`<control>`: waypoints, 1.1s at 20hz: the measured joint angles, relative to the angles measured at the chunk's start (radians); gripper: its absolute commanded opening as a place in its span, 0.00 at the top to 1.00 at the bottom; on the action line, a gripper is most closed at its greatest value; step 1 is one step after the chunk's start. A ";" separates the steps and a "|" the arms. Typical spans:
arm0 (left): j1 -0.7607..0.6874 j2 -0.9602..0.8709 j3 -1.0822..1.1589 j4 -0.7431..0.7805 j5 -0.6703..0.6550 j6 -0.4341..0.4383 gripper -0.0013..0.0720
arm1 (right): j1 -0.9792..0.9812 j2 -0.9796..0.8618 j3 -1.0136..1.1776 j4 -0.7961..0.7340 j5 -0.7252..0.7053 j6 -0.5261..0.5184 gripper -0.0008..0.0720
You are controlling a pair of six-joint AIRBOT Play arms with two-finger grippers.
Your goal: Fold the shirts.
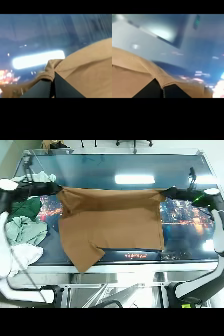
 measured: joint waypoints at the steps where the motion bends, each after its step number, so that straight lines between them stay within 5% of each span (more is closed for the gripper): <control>1: -0.013 -0.067 0.053 0.000 0.003 -0.012 0.97 | 0.001 -0.046 0.023 0.002 -0.022 -0.006 0.97; 11: -0.057 -0.298 0.336 0.290 -0.127 -0.226 0.97 | 0.010 -0.192 0.158 -0.132 -0.045 0.003 0.97; 21: -0.062 -0.311 0.209 0.386 -0.126 -0.262 0.96 | 0.071 -0.198 0.164 -0.296 -0.023 0.048 0.96; 22: -0.063 -0.312 0.206 0.386 -0.127 -0.262 0.95 | 0.075 -0.198 0.164 -0.298 -0.023 0.048 0.82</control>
